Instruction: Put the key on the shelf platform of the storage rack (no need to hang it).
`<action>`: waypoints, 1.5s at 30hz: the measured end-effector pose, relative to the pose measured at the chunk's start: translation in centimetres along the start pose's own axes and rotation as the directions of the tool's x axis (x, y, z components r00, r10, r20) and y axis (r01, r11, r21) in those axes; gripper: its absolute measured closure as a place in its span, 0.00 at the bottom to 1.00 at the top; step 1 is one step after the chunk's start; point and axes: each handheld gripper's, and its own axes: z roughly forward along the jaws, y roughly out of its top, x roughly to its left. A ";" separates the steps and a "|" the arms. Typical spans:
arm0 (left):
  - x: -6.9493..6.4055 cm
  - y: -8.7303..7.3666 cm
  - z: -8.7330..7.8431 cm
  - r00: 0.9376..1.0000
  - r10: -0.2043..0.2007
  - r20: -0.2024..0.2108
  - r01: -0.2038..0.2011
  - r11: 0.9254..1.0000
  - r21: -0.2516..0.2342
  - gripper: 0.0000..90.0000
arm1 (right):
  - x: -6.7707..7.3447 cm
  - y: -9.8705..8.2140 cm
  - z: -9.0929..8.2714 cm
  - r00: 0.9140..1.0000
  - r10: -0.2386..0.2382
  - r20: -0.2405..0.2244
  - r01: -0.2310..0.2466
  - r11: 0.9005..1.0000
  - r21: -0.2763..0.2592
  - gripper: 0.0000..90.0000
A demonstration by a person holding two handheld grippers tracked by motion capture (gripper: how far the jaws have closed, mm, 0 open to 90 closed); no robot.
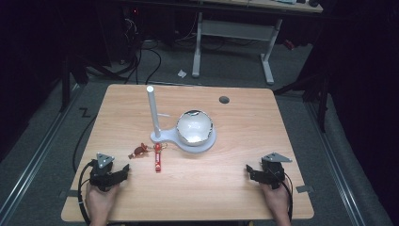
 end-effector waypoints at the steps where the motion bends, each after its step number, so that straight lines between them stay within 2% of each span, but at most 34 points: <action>1: 0.0 0.0 0.0 1.000 0.000 0.000 0.000 1.000 0.000 0.32 | 0.0 0.0 0.0 1.000 0.000 0.000 0.000 1.000 0.000 0.30; 13: 0.0 0.0 0.0 1.000 0.003 0.008 -0.003 1.000 0.001 0.31 | 0.0 0.0 0.0 1.000 0.000 0.000 0.000 1.000 0.000 0.30; 18: 0.0 0.0 0.1 1.000 0.012 0.016 -0.012 1.000 0.006 0.28 | 0.0 0.0 0.0 1.000 -0.001 -0.001 0.001 1.000 -0.001 0.30; 26: -0.1 0.1 0.3 0.999 0.024 0.031 -0.025 0.999 0.019 0.18 | 0.0 0.0 0.0 1.000 -0.001 0.000 0.001 1.000 -0.001 0.30; 29: -0.1 0.1 0.2 0.999 0.027 0.035 -0.028 0.999 0.021 0.17 | 0.0 0.0 0.0 1.000 0.000 0.000 0.000 1.000 0.000 0.30; 35: 0.0 0.4 0.2 0.999 0.014 0.030 -0.015 0.999 0.037 0.19 | 0.0 0.0 0.0 1.000 -0.001 0.000 0.001 1.000 -0.001 0.30; 37: 0.0 0.4 0.1 0.999 -0.008 0.048 0.006 1.000 0.029 0.19 | 0.0 0.0 0.0 1.000 0.000 -0.001 0.000 1.000 0.000 0.30; 45: -0.3 0.7 -0.1 0.996 -0.019 0.082 0.018 1.000 0.025 0.17 | 0.0 0.0 0.0 1.000 0.000 -0.001 0.000 1.000 0.000 0.30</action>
